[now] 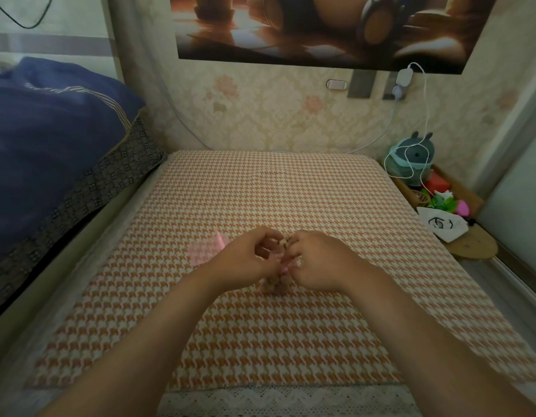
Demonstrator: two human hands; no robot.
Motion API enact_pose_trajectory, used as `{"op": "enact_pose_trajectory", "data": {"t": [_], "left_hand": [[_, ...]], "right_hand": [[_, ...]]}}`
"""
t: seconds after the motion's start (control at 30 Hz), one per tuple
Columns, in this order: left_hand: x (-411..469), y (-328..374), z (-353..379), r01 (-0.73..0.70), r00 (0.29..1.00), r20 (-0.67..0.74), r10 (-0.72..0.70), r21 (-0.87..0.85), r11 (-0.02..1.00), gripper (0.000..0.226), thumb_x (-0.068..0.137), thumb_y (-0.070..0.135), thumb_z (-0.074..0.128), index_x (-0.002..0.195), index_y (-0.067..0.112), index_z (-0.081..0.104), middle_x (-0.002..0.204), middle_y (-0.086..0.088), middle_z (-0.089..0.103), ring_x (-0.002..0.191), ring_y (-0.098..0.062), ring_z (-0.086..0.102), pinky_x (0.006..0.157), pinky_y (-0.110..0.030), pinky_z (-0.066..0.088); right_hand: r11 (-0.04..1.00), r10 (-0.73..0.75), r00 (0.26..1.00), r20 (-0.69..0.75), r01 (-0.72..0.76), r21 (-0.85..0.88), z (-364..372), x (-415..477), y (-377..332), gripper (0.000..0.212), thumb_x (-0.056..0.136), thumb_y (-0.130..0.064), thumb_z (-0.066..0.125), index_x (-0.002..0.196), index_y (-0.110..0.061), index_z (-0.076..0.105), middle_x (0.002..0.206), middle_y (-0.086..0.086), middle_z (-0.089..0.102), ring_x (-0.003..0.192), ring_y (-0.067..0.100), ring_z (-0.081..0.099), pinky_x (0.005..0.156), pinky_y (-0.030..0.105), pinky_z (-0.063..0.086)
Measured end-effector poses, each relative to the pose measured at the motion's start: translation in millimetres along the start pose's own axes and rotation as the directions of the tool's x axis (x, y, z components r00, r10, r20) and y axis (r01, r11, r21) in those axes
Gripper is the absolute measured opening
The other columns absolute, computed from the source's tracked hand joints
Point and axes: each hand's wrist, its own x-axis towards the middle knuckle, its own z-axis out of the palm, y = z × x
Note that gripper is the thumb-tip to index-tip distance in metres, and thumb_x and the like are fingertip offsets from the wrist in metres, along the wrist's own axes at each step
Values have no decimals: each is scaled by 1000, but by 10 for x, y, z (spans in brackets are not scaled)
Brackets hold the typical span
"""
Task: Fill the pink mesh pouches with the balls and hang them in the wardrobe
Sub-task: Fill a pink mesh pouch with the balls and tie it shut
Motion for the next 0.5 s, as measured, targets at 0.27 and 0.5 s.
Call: {"op": "enact_pose_trajectory", "data": {"t": [0.27, 0.5], "left_hand": [[35, -100, 87, 13, 997, 71, -21, 102, 995, 65, 73, 23, 84, 131, 21, 54, 110, 3, 70, 95, -12, 68, 87, -41, 57], [6, -96, 57, -52, 996, 70, 46, 80, 995, 61, 75, 21, 83, 123, 31, 47, 104, 0, 68, 87, -17, 70, 76, -41, 60]], "right_hand": [[997, -21, 994, -104, 29, 77, -14, -42, -12, 21, 89, -30, 64, 109, -38, 70, 113, -14, 64, 99, 11, 59, 78, 30, 48], [994, -1, 1000, 7, 1, 106, 24, -13, -10, 25, 95, -34, 61, 115, -37, 75, 117, -12, 61, 93, 13, 61, 84, 40, 55]]}}
